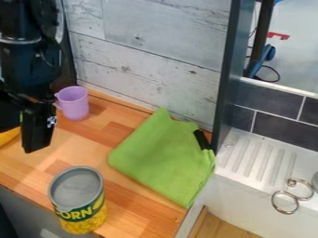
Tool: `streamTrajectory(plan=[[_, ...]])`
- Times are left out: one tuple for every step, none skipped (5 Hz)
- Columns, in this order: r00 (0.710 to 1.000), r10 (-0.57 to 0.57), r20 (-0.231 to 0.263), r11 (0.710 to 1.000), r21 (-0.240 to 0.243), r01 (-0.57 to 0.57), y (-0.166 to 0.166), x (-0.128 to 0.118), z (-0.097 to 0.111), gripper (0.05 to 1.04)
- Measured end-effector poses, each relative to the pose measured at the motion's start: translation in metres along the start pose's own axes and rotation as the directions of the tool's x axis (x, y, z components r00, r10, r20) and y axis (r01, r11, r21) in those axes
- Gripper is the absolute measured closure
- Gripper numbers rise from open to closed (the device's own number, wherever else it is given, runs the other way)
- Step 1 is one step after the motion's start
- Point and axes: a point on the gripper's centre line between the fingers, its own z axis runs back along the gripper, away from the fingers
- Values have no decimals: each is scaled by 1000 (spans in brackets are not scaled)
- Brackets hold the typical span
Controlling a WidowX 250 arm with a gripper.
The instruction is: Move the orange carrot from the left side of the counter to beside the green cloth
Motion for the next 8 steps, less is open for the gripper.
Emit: streamTrajectory(plan=[[1000,-2,-17,1000,-11,2,-1,-1,-4,83],[995,97,28,995,-14,-97,38,2,0,83],[986,149,82,989,8,-150,75,4,12,83],[985,155,70,985,66,-160,99,19,1,83],[983,168,72,982,78,-173,116,42,-21,83],[985,156,74,983,83,-162,131,49,-34,83],[985,148,92,979,124,-159,143,59,-49,83],[982,161,96,978,116,-171,150,64,-68,83]])
